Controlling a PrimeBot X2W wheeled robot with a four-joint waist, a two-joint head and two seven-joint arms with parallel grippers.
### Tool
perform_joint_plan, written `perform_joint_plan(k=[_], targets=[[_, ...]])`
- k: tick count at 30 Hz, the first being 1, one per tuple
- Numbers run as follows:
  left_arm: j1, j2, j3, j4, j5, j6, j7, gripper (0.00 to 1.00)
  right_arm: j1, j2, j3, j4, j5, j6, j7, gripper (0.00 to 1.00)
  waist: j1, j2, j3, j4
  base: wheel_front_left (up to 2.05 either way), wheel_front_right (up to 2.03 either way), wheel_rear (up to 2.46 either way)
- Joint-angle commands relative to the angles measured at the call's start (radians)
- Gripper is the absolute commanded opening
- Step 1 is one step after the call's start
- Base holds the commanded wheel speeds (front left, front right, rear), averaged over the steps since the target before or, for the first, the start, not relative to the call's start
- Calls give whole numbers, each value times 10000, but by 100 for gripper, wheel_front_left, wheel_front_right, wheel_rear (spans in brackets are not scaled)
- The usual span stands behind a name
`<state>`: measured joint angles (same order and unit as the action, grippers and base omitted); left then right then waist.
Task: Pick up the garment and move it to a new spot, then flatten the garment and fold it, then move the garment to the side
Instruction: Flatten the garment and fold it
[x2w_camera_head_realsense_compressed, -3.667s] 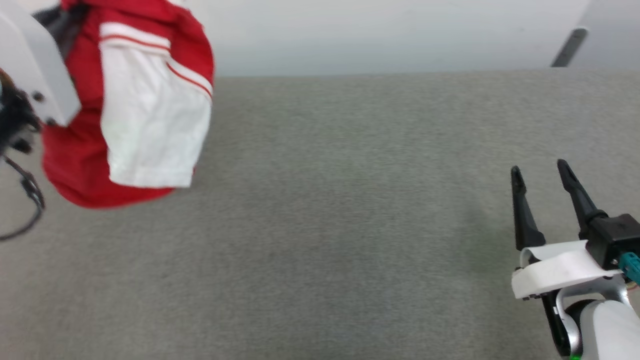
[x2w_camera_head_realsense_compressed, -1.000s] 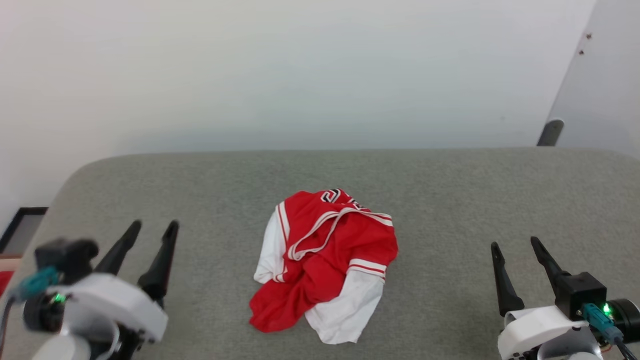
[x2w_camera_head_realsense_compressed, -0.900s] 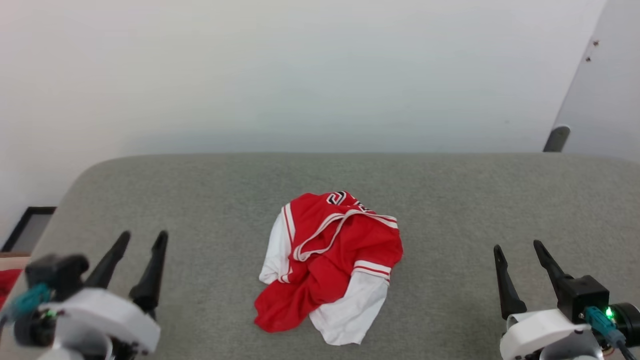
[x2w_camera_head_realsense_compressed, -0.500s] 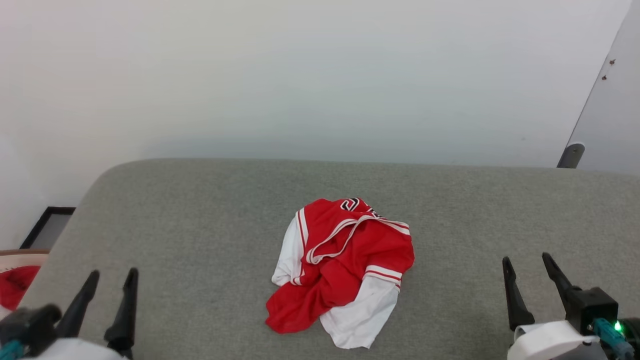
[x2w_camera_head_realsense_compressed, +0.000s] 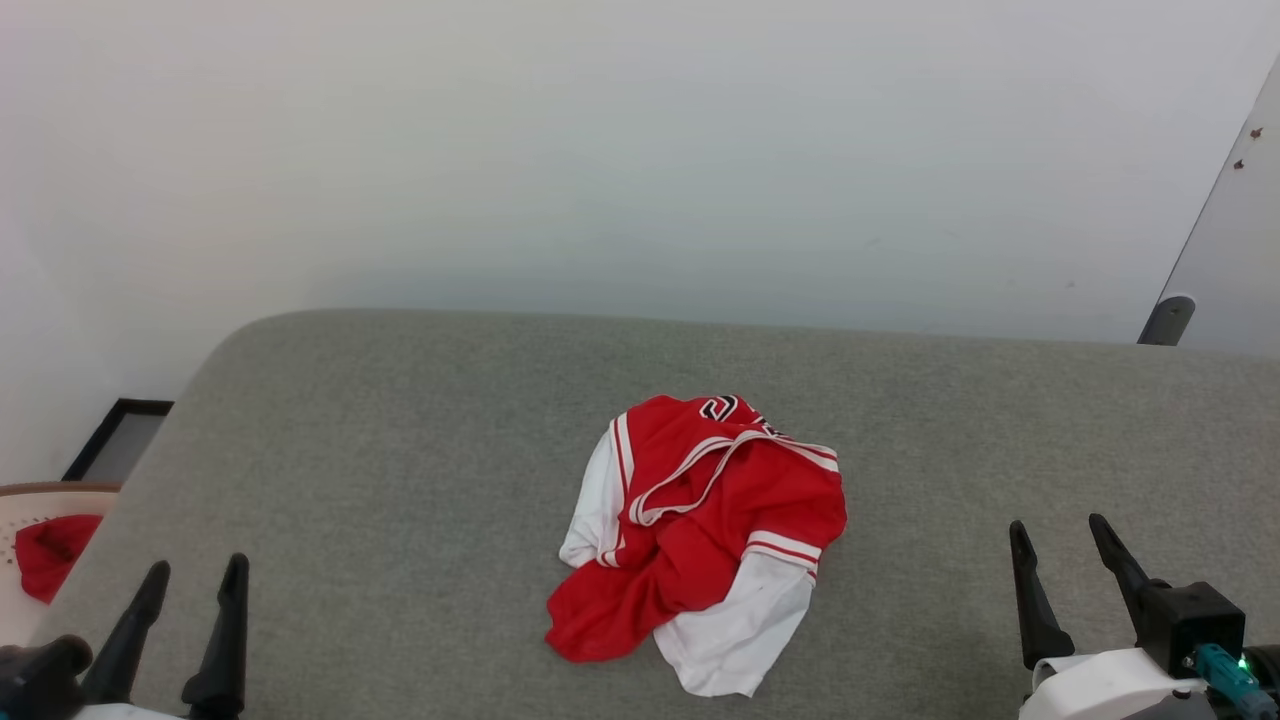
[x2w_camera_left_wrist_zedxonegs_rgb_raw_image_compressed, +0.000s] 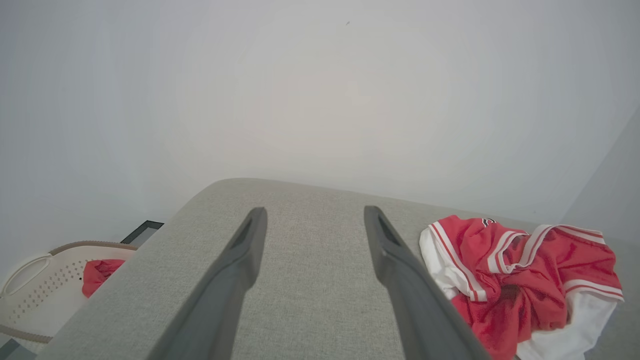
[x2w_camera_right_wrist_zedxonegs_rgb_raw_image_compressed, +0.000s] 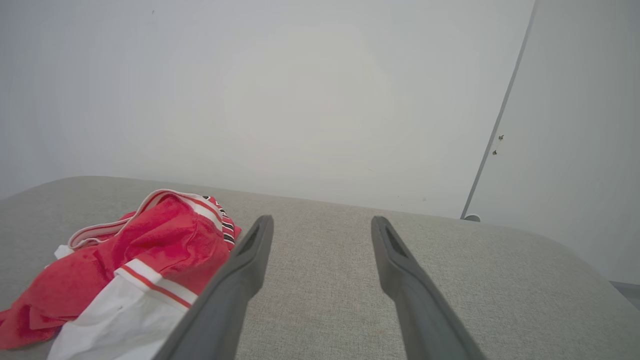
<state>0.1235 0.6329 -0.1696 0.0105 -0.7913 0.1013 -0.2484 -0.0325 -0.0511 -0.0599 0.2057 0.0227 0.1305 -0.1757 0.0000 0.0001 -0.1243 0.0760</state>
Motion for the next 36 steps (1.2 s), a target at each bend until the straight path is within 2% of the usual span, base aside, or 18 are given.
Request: perform_joint_plan(k=[1,7,12,17,24,30,36], targets=[[59,-14,32,-54,31,-16,-54,100,54,15,10,-39,21,5,-23,100,0,-1,20,17,0,0,0],[37,25,67,-257,-86,36,51,100,-28,15,107,-87,55,5,32,100,0,-1,132,-30,0,0,0],[-535,233,-18,-534,-360,-126,712,100,-234,12,187,-111,55,5,102,100,0,-1,354,-206,0,0,0],[-1608,563,-302,-606,-895,-537,2065,100,-437,13,221,-179,-42,5,171,100,0,-1,717,-520,0,0,0],[-3393,778,-729,153,-1855,-1021,4161,100,-716,15,209,-294,-96,5,174,100,0,-1,1462,-1085,0,0,0],[-4822,794,-1136,982,-2402,-1205,5757,100,-1059,16,160,-409,-109,5,67,100,0,-1,2352,-1545,0,0,0],[-5830,629,-1579,1917,-2752,-1109,7124,100,-1381,18,192,-432,-53,5,-93,100,0,-1,3105,-1902,0,0,0]])
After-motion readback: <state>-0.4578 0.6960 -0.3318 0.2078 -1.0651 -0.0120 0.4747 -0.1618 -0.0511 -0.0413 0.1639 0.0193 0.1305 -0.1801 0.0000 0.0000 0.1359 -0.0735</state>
